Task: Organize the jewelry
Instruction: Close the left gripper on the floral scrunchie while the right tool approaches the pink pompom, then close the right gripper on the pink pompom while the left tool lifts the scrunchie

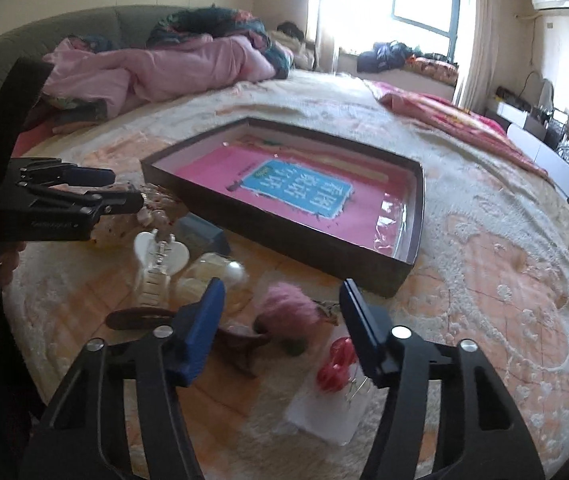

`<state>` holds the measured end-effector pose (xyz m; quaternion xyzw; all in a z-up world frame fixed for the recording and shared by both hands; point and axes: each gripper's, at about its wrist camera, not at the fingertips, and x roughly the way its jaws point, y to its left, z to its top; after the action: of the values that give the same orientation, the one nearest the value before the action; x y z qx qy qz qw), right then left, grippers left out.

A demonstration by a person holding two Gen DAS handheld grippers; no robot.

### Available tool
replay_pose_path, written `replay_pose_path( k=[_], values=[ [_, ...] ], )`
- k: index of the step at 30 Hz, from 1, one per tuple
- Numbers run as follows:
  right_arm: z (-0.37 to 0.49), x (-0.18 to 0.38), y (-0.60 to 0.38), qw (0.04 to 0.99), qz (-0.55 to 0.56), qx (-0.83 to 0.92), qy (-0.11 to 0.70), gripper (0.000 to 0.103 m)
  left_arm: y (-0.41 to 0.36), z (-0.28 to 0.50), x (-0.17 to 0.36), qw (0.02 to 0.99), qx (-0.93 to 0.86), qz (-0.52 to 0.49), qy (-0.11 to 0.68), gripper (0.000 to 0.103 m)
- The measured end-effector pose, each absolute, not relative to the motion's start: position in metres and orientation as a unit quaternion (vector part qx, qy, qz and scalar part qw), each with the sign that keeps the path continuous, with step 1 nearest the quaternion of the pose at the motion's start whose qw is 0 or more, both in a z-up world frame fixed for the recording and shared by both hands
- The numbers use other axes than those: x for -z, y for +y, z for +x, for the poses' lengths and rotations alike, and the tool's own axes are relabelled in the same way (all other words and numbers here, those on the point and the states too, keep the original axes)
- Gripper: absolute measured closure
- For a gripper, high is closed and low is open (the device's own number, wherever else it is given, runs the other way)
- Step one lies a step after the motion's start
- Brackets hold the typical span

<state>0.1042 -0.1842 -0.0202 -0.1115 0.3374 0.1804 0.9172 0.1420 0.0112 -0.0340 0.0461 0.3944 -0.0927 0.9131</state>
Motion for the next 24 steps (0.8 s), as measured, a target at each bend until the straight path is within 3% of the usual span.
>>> replay_pose_path(
  k=[4, 8, 9, 14, 24],
  values=[
    [0.12, 0.024, -0.185, 0.902, -0.126, -0.191, 0.365, 0.047, 0.009, 0.145, 0.036, 0.911, 0.102, 0.048, 0.397, 0.054],
    [0.135, 0.028, -0.186, 0.888, -0.142, -0.205, 0.386, 0.047, 0.007, 0.148, 0.04, 0.907, 0.116, 0.05, 0.401, 0.077],
    [0.138, 0.029, -0.185, 0.884, -0.147, -0.21, 0.392, 0.047, 0.007, 0.149, 0.041, 0.907, 0.12, 0.048, 0.402, 0.079],
    [0.145, 0.034, -0.185, 0.87, -0.149, -0.233, 0.408, 0.061, 0.008, 0.145, 0.035, 0.912, 0.128, 0.039, 0.388, 0.094],
    [0.142, 0.028, -0.199, 0.877, -0.109, -0.25, 0.396, 0.068, 0.012, 0.14, 0.008, 0.923, 0.149, 0.0, 0.356, 0.098]
  ],
)
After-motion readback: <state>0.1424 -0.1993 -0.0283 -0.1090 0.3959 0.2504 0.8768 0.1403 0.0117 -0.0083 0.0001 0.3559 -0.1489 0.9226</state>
